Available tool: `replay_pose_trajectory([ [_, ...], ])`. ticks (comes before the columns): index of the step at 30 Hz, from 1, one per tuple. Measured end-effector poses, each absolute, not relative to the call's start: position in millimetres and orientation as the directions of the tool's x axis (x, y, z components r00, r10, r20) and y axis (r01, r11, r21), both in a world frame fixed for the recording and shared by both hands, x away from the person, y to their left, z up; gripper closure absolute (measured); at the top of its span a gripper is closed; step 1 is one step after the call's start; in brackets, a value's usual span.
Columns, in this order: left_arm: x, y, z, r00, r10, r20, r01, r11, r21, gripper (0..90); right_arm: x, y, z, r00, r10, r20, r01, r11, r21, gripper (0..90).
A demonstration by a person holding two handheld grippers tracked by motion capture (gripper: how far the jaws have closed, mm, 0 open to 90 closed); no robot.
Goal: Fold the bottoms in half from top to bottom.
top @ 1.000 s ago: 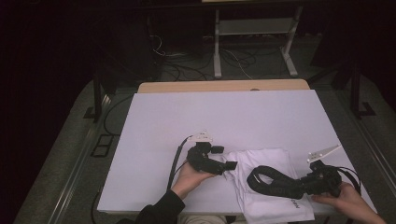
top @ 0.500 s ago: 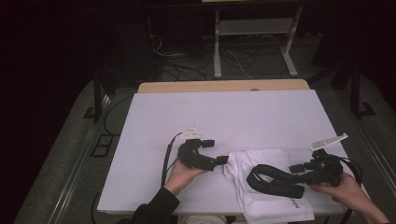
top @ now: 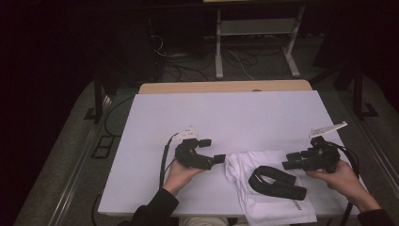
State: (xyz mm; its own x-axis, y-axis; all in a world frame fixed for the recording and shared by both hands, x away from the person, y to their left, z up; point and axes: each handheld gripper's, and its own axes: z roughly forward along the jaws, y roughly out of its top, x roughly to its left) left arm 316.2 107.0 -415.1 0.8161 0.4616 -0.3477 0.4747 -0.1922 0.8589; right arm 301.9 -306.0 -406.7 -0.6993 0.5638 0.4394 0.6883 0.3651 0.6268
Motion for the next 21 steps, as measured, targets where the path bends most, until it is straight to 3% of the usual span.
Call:
replay_pose_trajectory([
  [11, 319.3, 114.9, -415.5, 0.804, 0.482, -0.349, 0.476, -0.168, 0.863, 8.2, 325.2, -291.6, -405.8, -0.722, 0.541, 0.431, 0.665, 0.37, 0.649, 65.8],
  [21, 320.3, 113.7, -417.5, 0.802, 0.485, -0.349, 0.481, -0.178, 0.858, 8.3, 337.9, -274.3, -412.0, -0.736, 0.501, 0.456, 0.668, 0.425, 0.61, 80.8],
])
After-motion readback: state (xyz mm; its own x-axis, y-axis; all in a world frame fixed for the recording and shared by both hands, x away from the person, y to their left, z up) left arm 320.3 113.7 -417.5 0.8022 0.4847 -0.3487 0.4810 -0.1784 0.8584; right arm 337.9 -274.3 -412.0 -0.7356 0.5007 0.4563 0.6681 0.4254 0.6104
